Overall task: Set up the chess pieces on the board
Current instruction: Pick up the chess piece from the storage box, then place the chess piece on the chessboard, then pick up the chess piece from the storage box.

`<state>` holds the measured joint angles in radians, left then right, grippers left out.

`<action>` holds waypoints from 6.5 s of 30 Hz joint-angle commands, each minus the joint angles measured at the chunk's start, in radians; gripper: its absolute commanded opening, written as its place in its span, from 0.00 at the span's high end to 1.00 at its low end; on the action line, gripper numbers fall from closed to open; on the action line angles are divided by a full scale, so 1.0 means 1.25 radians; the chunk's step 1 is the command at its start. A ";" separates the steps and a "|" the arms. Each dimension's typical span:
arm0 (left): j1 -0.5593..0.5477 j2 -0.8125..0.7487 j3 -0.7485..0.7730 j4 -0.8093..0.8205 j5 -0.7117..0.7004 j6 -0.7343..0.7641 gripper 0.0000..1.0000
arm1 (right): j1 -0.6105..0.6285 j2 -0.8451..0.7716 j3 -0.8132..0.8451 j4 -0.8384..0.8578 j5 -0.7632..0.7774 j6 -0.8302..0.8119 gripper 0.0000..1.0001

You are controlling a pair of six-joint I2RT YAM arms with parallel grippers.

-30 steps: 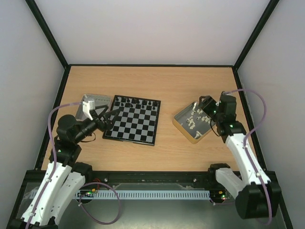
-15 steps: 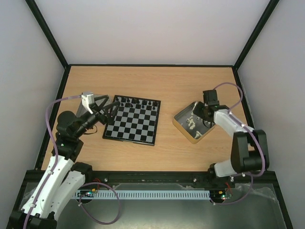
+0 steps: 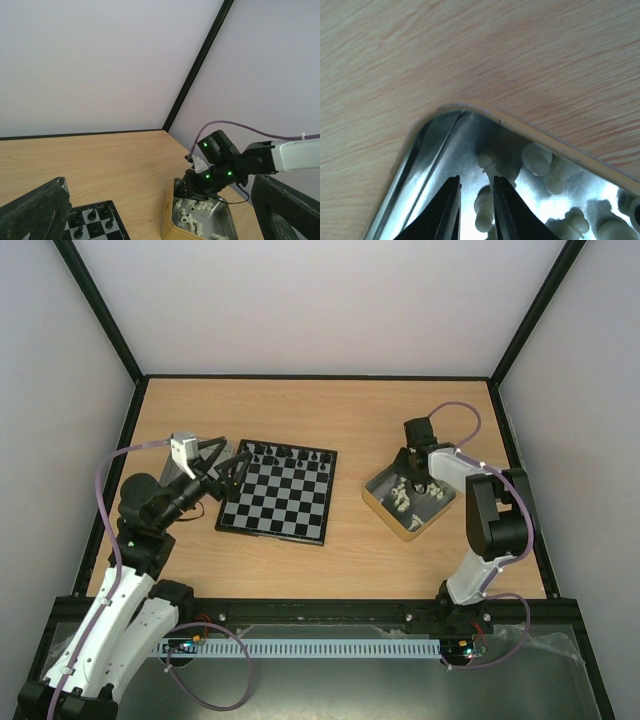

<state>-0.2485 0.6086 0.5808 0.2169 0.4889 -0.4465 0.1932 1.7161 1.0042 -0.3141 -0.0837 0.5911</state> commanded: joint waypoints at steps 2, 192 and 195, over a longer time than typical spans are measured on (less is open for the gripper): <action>-0.003 -0.009 0.018 0.022 -0.007 0.019 0.00 | 0.013 0.027 0.022 -0.041 0.037 -0.005 0.82; -0.002 -0.069 0.083 -0.298 -0.799 -0.077 0.00 | 0.048 -0.026 -0.023 0.053 0.318 0.070 0.98; -0.001 -0.066 0.082 -0.296 -0.797 -0.077 0.00 | 0.051 -0.088 -0.042 0.036 0.259 0.067 0.98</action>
<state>-0.2485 0.5205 0.6708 -0.1852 -0.5014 -0.5568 0.2592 1.7237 0.9703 -0.2371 0.2955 0.6888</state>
